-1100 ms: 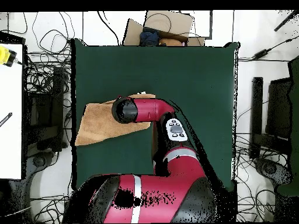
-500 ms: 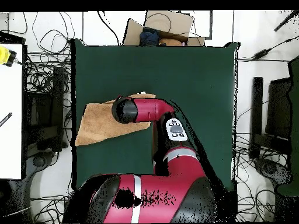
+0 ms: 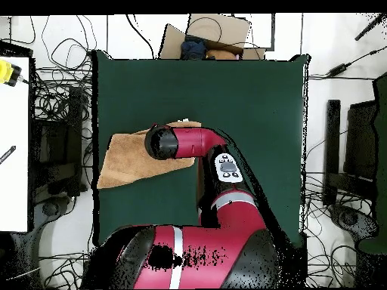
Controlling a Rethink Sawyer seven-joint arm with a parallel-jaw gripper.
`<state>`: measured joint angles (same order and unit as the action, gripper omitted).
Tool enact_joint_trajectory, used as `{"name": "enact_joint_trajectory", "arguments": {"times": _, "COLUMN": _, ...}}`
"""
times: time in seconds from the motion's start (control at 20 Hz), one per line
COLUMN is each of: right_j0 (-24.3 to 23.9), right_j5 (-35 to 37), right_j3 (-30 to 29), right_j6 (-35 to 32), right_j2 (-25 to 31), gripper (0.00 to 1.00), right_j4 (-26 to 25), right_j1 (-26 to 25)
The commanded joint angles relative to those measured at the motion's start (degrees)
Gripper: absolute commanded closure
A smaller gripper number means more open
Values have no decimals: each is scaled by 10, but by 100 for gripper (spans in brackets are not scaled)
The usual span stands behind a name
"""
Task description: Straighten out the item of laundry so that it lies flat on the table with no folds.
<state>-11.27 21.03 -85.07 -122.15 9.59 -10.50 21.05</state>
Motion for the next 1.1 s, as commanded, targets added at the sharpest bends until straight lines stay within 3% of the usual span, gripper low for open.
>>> {"name": "enact_joint_trajectory", "arguments": {"times": 0.05, "right_j0": -6, "right_j5": 27, "right_j3": 29, "right_j6": 21, "right_j2": -12, "gripper": 0, "right_j4": -43, "right_j1": -4}}
{"name": "enact_joint_trajectory", "arguments": {"times": 1.1, "right_j0": -5, "right_j5": 68, "right_j3": 43, "right_j6": 24, "right_j2": -7, "gripper": 0, "right_j4": -35, "right_j1": 2}}
